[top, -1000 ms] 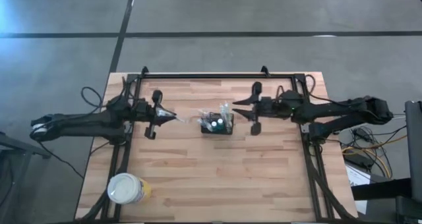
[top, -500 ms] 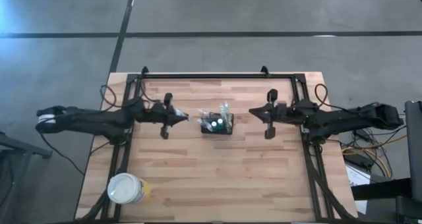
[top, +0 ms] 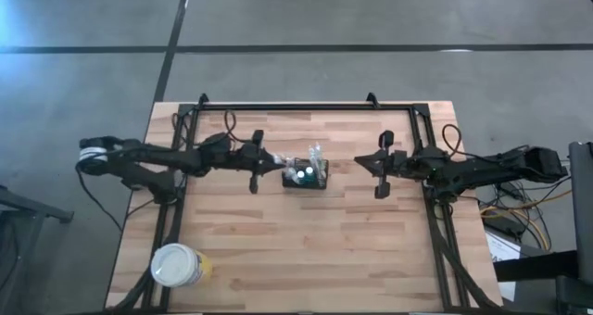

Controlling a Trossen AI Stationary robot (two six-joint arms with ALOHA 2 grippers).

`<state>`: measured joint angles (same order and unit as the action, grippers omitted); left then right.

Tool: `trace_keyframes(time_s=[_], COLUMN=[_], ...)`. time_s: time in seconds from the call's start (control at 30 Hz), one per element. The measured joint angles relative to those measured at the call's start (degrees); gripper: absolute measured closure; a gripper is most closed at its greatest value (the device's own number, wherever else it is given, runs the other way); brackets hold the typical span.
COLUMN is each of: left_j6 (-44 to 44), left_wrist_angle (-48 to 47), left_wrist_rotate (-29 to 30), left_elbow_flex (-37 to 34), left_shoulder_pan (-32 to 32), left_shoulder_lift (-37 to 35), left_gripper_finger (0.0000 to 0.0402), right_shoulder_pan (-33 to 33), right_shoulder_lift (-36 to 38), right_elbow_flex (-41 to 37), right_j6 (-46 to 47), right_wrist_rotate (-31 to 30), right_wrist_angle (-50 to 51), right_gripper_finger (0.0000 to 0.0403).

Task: Pick & Place toothbrushing station
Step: Put the blue toothbrush into the black organizer

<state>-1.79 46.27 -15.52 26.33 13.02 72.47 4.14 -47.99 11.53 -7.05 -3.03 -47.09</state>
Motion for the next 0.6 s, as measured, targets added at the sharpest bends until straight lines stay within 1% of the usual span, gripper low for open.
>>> trace_keyframes(time_s=[0.23,0.4,0.6], left_j6=[-2.11,-6.19,-6.79], left_wrist_angle=[0.29,1.11,1.37], left_wrist_rotate=[0.01,-0.01,-0.01], left_elbow_flex=[0.52,0.52,0.52], left_shoulder_pan=[0.0,-0.02,-0.02], left_shoulder_lift=[4.46,5.94,7.01], left_gripper_finger=[0.0377,0.0377,0.0377], right_shoulder_pan=[0.0,0.0,0.0], right_shoulder_lift=[-0.05,-0.04,-0.04], right_elbow_flex=[0.17,0.17,0.17], right_j6=[0.34,0.52,1.43], right_wrist_rotate=[0.03,0.14,0.44], right_wrist_angle=[0.21,0.2,0.15], right_gripper_finger=[0.0394,0.0394,0.0394])
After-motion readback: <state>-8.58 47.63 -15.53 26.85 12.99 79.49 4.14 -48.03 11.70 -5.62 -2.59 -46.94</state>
